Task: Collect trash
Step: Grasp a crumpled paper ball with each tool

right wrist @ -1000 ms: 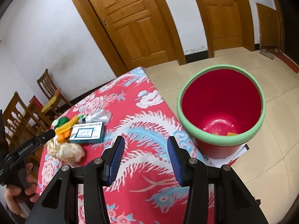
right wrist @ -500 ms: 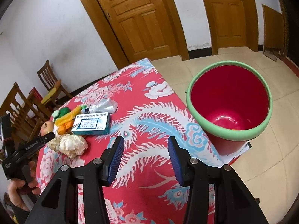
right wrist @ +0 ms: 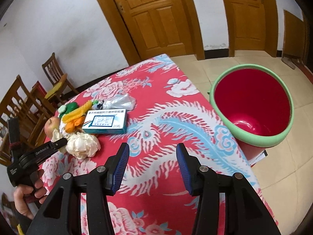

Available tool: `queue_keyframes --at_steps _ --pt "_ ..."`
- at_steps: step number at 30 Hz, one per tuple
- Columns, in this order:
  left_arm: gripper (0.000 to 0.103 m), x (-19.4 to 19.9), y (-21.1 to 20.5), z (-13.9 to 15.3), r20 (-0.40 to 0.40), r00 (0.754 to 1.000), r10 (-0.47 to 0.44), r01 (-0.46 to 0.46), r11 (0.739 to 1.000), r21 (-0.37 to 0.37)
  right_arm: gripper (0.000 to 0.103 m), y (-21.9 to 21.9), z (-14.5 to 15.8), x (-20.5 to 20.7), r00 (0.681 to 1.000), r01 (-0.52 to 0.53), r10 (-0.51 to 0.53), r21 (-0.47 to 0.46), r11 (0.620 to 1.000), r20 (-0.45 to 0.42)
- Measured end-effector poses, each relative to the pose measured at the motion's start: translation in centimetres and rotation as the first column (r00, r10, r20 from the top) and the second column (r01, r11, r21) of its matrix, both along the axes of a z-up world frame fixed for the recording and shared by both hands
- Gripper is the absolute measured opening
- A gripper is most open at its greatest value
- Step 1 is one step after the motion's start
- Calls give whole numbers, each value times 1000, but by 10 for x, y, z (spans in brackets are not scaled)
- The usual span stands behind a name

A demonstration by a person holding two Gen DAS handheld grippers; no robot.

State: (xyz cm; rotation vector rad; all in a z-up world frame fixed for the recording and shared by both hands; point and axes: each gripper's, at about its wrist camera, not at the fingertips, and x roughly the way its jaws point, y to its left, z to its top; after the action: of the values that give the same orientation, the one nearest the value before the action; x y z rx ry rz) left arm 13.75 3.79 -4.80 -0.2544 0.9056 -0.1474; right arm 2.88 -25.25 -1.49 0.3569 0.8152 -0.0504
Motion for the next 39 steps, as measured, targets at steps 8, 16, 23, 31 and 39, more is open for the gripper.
queue_keyframes --at_steps 8,16,23,31,39 --pt "24 -17 16 18 57 998 21 -21 1000 3 56 33 3 16 997 -76 76 -20 997 1" --pt "24 -28 35 23 74 995 65 -67 997 29 61 74 3 36 986 -166 166 -18 986 -6" --pt "24 -34 49 21 74 994 87 -88 996 20 81 104 -11 53 977 -208 209 14 978 -38" --pt "24 -37 57 17 70 993 99 -99 995 6 81 127 -24 73 975 -218 217 1 976 -54" --pt "24 -38 59 13 65 993 99 -100 995 8 81 135 -40 82 969 -232 231 0 973 -89"
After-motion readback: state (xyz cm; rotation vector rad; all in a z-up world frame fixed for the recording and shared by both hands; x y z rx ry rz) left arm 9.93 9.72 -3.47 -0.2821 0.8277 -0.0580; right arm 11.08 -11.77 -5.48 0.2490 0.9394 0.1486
